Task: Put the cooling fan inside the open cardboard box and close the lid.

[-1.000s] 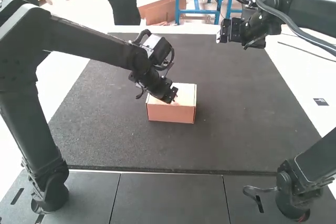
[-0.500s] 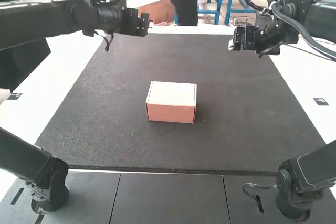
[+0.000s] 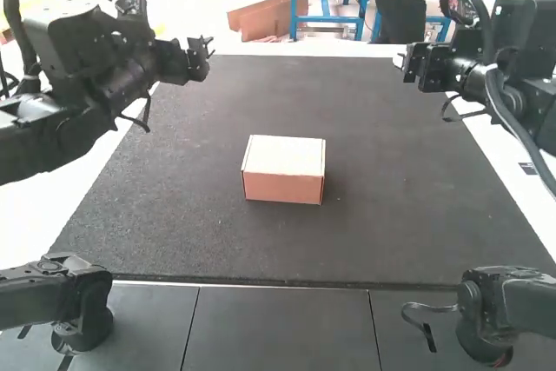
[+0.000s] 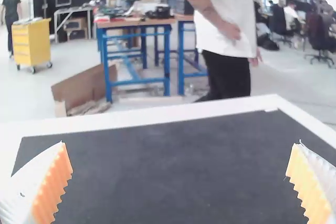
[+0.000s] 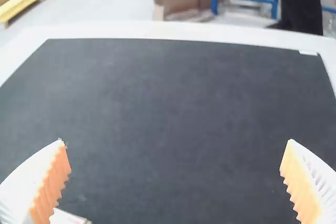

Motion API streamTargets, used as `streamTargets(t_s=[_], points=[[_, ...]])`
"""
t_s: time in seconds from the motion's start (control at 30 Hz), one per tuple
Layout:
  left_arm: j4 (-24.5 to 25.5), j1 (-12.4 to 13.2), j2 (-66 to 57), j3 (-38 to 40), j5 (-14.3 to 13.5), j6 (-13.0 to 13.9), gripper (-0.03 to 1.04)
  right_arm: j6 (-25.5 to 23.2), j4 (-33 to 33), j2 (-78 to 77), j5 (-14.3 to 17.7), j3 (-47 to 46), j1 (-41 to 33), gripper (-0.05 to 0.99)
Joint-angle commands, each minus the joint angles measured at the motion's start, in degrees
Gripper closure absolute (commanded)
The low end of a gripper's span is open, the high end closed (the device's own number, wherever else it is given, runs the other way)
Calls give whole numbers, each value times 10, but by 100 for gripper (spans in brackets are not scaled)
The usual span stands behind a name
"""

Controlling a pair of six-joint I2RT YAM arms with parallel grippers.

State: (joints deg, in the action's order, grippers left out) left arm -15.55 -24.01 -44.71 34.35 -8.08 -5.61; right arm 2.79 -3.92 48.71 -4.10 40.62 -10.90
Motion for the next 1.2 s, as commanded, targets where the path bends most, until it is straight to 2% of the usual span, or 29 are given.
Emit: streamTargets(t_s=[0.0,0.1,0.2,0.33,0.5,0.63,0.83,0.9,1.03,1.1,1.17], points=[[-19,1,49,-56,-25,2,4,-2,-34,-48,25,-41,7,2],[-22,0,100,-104,-23,2,4,-2,-72,-54,44,-70,10,2],[-22,0,152,-143,-15,2,4,-2,-128,-56,44,-107,12,2],[-31,1,213,-197,-16,2,4,0,-175,-66,24,-159,17,2],[-29,-1,285,-250,-15,4,4,10,-202,-91,20,-212,18,2],[-11,-1,348,-288,-11,5,4,18,-205,-121,21,-255,18,2],[42,-1,451,-331,2,5,5,45,-206,-187,19,-317,18,2],[44,0,444,-336,12,5,5,49,-205,-213,19,-336,18,2],[62,1,447,-345,11,5,5,49,-185,-266,19,-361,18,2],[76,3,447,-345,11,-3,5,50,-172,-293,21,-372,18,2],[92,4,447,-345,10,-23,5,50,-157,-320,24,-384,18,2]])
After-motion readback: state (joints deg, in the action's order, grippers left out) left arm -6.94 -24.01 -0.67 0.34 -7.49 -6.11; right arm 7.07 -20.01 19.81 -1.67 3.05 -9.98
